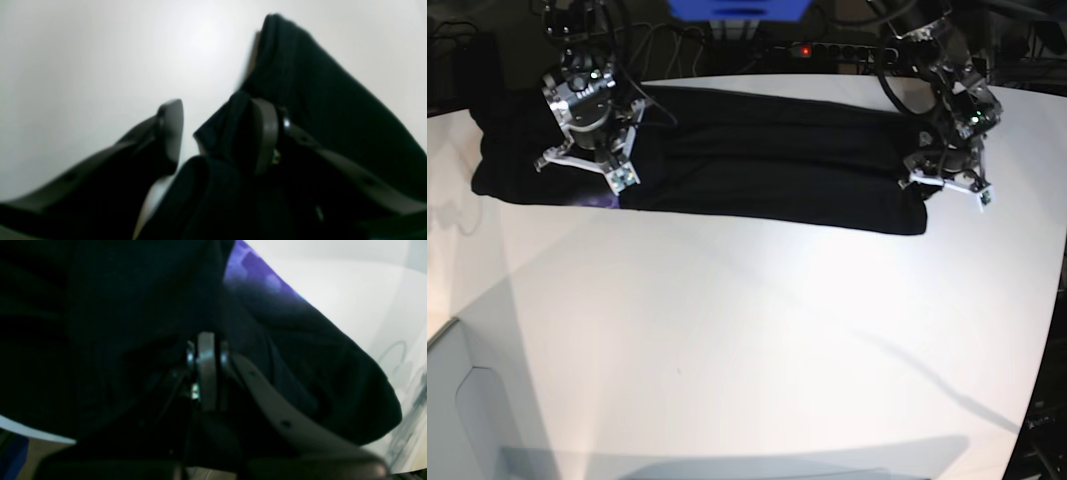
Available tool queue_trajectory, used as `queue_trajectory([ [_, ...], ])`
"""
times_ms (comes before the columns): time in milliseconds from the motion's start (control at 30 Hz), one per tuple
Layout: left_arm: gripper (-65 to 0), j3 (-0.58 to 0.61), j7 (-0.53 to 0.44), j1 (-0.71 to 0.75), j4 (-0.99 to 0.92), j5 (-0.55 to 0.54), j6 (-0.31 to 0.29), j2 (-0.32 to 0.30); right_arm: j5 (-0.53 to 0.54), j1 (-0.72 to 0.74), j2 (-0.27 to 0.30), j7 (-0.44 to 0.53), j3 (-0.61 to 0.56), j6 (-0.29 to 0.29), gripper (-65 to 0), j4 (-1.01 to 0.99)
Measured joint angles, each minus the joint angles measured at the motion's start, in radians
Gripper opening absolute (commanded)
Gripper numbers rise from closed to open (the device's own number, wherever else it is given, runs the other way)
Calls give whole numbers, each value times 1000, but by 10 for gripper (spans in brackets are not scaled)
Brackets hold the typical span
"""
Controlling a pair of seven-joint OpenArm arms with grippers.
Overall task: Fold the T-shirt properly
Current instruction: 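Open the left gripper and move it to the strip's other end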
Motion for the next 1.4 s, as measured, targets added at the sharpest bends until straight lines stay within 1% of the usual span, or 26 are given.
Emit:
queue_trajectory([
  [133, -343, 0, 5, 11, 83, -3, 1, 4, 0, 0, 0, 0, 0, 0, -650, 0],
  [200, -339, -1, 26, 23, 137, -45, 5, 3, 0, 0, 0, 0, 1, 0, -650, 0],
  [300, -338, -12, 109, 30, 170, -180, 0, -25, 0, 0, 0, 0, 1, 0, -650, 0],
  [333, -338, -28, 140, 29, 169, -233, 0, -36, 0, 0, 0, -1, 2, 0, -650, 0],
  [400, -338, -69, 172, 23, 159, -320, 0, -64, 0, 1, 0, 1, 3, 0, -650, 0],
  [533, -338, -126, 248, 22, 59, -487, 0, -130, 0, 2, -1, 0, 4, 0, -650, 0],
  [600, -337, -149, 256, 26, -3, -594, -7, -163, 0, 3, -2, 1, 3, 2, -650, 0],
  [633, -335, -156, 265, 27, -38, -630, -9, -185, 0, 3, -2, 1, 4, 2, -650, 0],
  [667, -326, -164, 273, 26, -80, -668, -8, -211, 0, 3, -2, 0, 4, 2, -650, 0],
  [733, -280, -168, 278, 27, -164, -733, -19, -262, -1, 1, -1, 0, 4, 2, -650, -2],
  [800, -194, -162, 281, 30, -245, -803, -81, -307, 0, 3, 0, 1, 1, 2, -650, -2],
  [867, -103, -158, 282, 35, -300, -840, -133, -335, 0, 3, -2, 1, 0, 2, -650, -2],
  [900, -63, -158, 282, 35, -316, -842, -150, -342, 1, 2, -2, 1, 0, 2, -650, -2],
  [933, -38, -158, 281, 35, -335, -846, -166, -346, 0, 3, -3, 1, 0, 2, -650, -2],
  [1067, -32, -159, 273, 26, -422, -872, -216, -348, 0, 2, -2, 0, 0, 2, -650, -4],
  [1100, -32, -156, 269, 20, -440, -872, -237, -348, 0, 2, -2, 1, 0, 2, -650, -4],
  [1167, -32, -117, 234, 1, -475, -870, -279, -358, 0, 2, -2, 0, 0, 2, -650, -4],
  [1233, -32, -78, 216, -21, -511, -865, -301, -362, 0, 2, -2, 0, 0, 2, -650, -4],
  [1300, -32, -40, 200, -47, -535, -874, -307, -355, 0, 0, -2, 1, 0, 2, -650, -4],
  [1400, -32, 3, 152, -55, -542, -899, -313, -324, 0, 0, -2, 0, 0, 2, -650, -4],
])
